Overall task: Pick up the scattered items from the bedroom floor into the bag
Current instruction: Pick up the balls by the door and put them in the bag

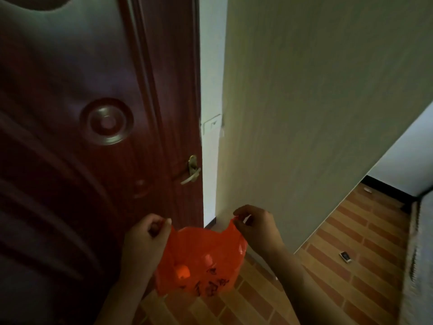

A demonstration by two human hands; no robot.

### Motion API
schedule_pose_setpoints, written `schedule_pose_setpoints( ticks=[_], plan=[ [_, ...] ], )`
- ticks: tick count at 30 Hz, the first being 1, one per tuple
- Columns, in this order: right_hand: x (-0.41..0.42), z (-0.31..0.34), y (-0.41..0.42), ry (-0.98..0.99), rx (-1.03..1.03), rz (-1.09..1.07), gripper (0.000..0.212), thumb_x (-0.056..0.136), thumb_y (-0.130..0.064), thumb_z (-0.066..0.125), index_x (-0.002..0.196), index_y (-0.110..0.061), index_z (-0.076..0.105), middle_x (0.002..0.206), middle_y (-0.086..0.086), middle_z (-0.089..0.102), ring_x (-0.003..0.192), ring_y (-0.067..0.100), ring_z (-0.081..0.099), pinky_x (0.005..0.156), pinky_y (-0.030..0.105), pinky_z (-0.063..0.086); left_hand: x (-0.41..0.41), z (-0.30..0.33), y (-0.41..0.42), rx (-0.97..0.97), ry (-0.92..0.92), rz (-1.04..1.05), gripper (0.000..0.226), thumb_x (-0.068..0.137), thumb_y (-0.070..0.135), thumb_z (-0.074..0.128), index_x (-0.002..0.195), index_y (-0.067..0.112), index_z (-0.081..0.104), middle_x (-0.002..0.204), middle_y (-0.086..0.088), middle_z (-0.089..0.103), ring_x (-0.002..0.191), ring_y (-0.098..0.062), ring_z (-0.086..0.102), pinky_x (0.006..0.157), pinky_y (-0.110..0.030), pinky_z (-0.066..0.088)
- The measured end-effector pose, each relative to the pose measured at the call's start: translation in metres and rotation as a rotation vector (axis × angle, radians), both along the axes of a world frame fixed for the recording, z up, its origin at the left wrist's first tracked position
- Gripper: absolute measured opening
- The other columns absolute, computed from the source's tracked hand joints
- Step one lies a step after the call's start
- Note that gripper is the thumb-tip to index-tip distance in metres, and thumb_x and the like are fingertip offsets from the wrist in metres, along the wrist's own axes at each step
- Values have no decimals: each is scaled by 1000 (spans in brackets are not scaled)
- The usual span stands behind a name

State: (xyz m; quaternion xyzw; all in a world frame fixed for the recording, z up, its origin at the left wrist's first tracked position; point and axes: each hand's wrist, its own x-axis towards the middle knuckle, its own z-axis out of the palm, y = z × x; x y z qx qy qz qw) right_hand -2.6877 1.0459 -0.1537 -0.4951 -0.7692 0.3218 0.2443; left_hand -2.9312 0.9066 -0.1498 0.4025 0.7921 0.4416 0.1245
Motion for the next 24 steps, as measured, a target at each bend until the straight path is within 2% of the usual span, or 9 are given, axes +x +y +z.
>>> schedule_pose_setpoints(
  ticks=[3,9,13,15,20,24],
  plan=[
    [9,1,22,2,-1,-55,14,95,-17,73,108,-22,76,94,-13,69,77,3,66,69,20,56,3,-5,36,-3,10,-58,16,94,30,75,81,23,68,73,8,69,72,-10,67,61,-33,50],
    [21,-6,55,28,-29,-194,15,95,-16,74,107,-23,76,93,-12,70,72,4,66,63,19,54,3,-16,105,-18,-3,-174,15,92,24,78,80,21,69,72,7,68,71,-15,67,63,-39,55],
    [22,-11,72,15,-52,-314,15,93,-17,76,105,-26,77,89,-14,71,70,3,67,63,21,56,-2,-20,148,-26,-42,-267,10,92,20,77,84,15,72,73,9,67,71,0,62,59,-25,44],
    [21,-11,77,6,-63,-379,16,93,-17,77,104,-28,76,89,-14,71,70,2,67,63,21,57,-9,-27,170,-20,-87,-318,12,92,16,77,82,14,70,71,9,66,66,0,62,59,-25,42],
    [14,-14,84,-27,-82,-536,15,93,-20,77,103,-32,75,89,-17,71,72,-4,66,56,14,51,-24,-49,219,-39,-127,-469,21,90,17,79,76,24,66,68,11,65,76,0,65,62,-31,53],
    [8,-19,85,-30,-91,-650,17,93,-18,77,103,-32,75,90,-16,72,68,-2,66,55,14,49,-29,-65,249,-46,-140,-577,23,91,20,78,77,31,64,67,11,66,66,-4,66,60,-30,52]
  ],
)
